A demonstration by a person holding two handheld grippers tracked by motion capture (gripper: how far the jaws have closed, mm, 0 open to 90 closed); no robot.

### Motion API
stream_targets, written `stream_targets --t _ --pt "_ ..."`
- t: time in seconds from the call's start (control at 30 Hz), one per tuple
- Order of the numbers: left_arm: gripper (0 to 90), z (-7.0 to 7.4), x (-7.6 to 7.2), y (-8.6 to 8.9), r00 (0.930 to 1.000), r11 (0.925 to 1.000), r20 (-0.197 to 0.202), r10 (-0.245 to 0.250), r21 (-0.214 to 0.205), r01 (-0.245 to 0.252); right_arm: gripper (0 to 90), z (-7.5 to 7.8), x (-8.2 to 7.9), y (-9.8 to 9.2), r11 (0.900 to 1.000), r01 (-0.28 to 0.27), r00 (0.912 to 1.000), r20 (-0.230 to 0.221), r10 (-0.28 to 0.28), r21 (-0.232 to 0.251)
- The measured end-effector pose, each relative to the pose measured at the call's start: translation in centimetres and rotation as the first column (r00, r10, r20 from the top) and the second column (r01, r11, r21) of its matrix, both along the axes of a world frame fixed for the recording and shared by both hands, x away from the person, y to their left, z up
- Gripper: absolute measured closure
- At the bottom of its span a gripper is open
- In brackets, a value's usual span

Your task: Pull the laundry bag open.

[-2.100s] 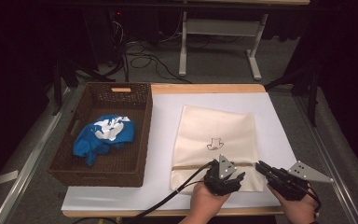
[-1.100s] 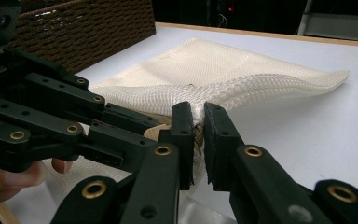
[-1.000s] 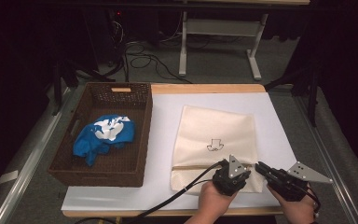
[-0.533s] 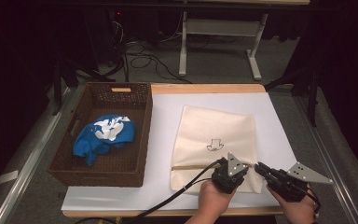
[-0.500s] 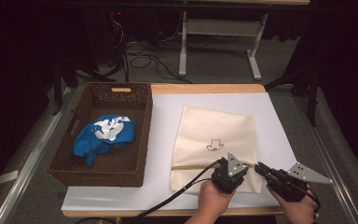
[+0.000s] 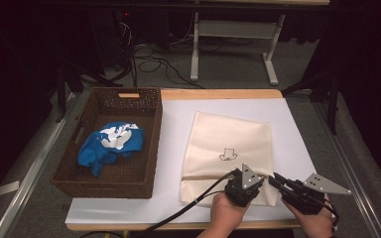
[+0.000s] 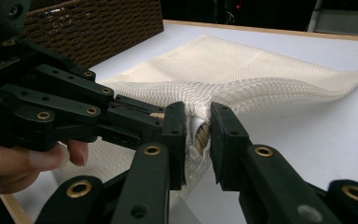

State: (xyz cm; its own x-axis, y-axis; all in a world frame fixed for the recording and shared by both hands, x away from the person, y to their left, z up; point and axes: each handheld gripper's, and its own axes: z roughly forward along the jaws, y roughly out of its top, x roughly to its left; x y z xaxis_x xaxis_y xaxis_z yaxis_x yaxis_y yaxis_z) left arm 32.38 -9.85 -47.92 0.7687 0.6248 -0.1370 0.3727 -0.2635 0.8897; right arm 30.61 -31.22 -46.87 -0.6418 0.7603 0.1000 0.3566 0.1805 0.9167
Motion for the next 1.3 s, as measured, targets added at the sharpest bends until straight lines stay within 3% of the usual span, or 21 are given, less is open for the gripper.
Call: stream_targets --t 0.3,0.57,1.3 --pt "86.6 -0.17 -0.08 0.38 1.0000 0.9999 -0.001 0.004 -0.013 -0.004 84.0 0.12 -0.13 0.26 0.9993 0.004 1.0000 0.006 -0.003 -0.037" --pt "86.7 -0.44 -0.17 0.63 0.9999 0.9992 -0.011 0.011 -0.038 -0.011 84.3 0.08 -0.12 0.22 0.9991 0.011 0.9999 0.005 -0.011 -0.042" --pt "85.2 -0.72 -0.08 0.92 0.9997 0.9995 -0.023 -0.004 -0.030 0.004 85.3 0.05 -0.18 0.37 0.9988 0.006 0.9999 -0.009 -0.007 -0.048"
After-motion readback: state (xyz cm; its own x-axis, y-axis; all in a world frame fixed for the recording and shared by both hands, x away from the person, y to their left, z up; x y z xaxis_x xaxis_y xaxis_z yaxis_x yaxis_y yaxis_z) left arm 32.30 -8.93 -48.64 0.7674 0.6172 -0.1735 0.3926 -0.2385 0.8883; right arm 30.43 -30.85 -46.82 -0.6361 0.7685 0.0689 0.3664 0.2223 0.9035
